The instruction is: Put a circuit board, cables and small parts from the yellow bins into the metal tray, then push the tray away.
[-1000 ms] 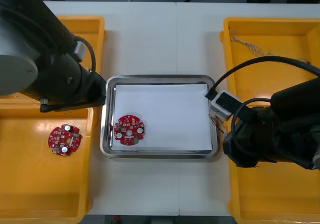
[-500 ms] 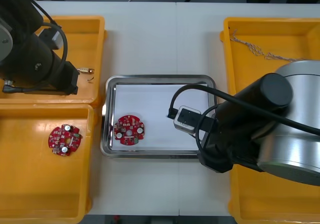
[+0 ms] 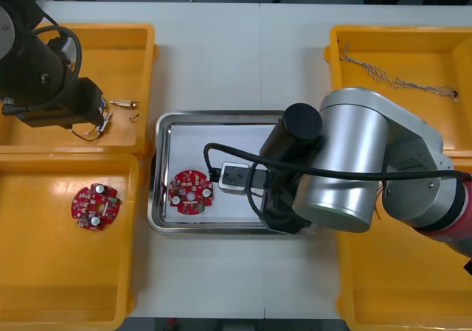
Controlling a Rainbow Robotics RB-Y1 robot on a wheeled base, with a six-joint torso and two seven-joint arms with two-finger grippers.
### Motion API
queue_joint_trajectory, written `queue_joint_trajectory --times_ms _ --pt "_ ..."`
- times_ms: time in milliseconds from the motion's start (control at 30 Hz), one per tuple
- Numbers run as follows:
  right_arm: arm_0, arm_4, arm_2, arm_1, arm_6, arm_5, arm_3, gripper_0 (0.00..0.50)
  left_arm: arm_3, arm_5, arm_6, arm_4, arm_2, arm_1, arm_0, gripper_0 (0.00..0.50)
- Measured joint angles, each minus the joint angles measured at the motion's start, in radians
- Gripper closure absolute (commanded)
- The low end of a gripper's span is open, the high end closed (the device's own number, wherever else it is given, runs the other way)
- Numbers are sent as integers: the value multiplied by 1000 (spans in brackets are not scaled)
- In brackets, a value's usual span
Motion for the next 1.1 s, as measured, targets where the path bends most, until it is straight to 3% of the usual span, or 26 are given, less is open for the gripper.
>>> queue_joint_trajectory --times_ms 200,467,733,933,967,1000,1033,1067,1100 --pt "-13 11 39 20 102 -72 65 500 59 -37 -165 -24 0 0 0 8" --pt "-13 18 63 20 131 -108 124 500 104 -125 -170 -117 0 0 0 7" --pt "-13 62 127 20 158 -204 202 500 146 -200 -170 -169 0 -2 0 7" --pt "-13 75 168 20 159 -215 219 498 152 -248 -170 -207 0 -5 2 9" --pt "-13 75 169 20 159 -215 219 488 153 -264 -170 -208 0 -5 4 5" --pt "-13 75 170 20 159 -215 219 377 153 -276 -170 -209 0 -5 6 7" --pt "-13 74 170 20 159 -215 219 324 153 -284 -170 -209 0 -5 7 9" --pt "-13 74 170 20 159 -215 219 210 153 -289 -170 -209 0 -5 9 6" --pt "-13 74 170 20 159 -215 219 210 153 -292 -170 -209 0 -5 11 6"
